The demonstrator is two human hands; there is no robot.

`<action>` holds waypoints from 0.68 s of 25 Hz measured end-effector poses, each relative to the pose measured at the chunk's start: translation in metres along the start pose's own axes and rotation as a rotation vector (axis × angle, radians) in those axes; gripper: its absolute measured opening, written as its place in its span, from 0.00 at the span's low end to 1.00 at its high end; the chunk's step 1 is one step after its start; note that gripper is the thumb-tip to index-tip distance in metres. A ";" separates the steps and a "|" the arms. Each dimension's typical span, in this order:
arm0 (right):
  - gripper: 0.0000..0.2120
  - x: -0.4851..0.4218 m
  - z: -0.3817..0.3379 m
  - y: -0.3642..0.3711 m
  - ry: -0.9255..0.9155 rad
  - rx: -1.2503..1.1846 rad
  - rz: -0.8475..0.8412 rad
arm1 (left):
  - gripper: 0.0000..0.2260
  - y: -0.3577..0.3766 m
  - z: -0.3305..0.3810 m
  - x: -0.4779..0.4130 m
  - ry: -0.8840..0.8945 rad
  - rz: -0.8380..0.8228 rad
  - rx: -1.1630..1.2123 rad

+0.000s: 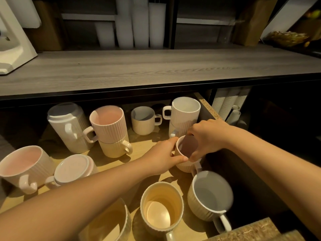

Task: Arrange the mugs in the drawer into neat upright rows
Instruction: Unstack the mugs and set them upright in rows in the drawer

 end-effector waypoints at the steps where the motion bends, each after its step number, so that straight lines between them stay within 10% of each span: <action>1: 0.33 0.000 -0.001 0.002 0.000 -0.003 -0.016 | 0.24 0.000 -0.001 0.000 -0.005 -0.003 -0.003; 17: 0.26 -0.026 -0.103 -0.078 -0.171 -0.267 0.202 | 0.23 -0.146 -0.032 0.133 -0.068 0.369 -0.410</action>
Point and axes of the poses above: each hand's wrist, its own x-axis away from the middle knuckle, its own y-axis out of the palm, z = x × y, the point moved 10 cm from there along -x, towards the middle knuckle, and after that the axes turned 5 degrees about -z, right-handed, at the moved point
